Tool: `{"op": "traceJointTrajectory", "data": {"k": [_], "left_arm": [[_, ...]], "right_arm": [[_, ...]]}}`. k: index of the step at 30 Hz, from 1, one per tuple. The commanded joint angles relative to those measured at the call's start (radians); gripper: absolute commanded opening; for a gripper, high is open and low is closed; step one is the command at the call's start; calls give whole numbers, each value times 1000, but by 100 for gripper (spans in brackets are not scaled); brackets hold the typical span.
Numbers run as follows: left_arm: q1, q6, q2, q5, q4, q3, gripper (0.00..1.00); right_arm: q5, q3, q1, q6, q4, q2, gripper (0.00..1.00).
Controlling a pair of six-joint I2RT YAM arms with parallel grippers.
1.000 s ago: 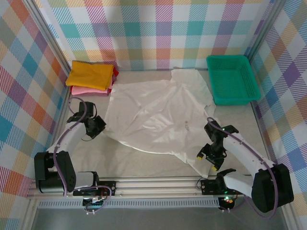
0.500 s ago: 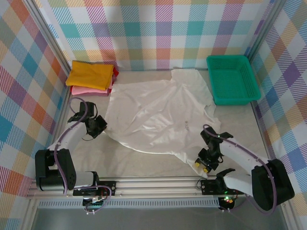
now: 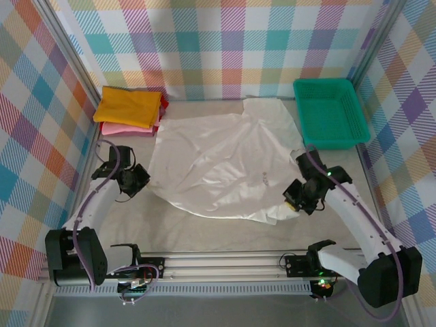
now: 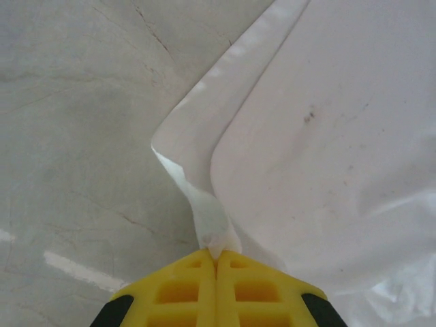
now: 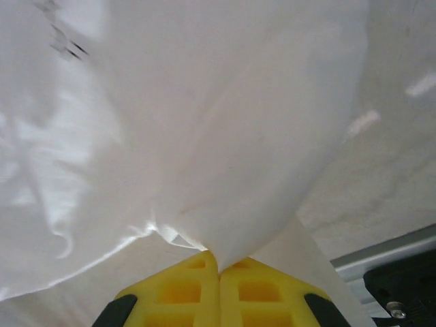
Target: Fold and stack the t-shirts
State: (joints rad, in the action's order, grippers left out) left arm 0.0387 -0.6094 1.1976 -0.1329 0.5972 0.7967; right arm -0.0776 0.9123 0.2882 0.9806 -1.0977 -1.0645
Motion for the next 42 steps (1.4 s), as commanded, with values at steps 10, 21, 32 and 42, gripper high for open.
{"op": "traceJointTrajectory", "data": {"k": [10,21,32,42], "left_arm": [[20,-12,-235,64,230,9,0],[20,-104,-421,89,337,-107,0],[22,-84,-288,124,209,-143,0],[36,-2,-80,127,152,-8,0]], "right_arm": [[9,113,-126,-155,-120,44,0],[-65,8,-266,-244,-31,96,0],[-163,-10,-386,-328,100,30,0],[-161,112,-385,-376,174,-131,0]]}}
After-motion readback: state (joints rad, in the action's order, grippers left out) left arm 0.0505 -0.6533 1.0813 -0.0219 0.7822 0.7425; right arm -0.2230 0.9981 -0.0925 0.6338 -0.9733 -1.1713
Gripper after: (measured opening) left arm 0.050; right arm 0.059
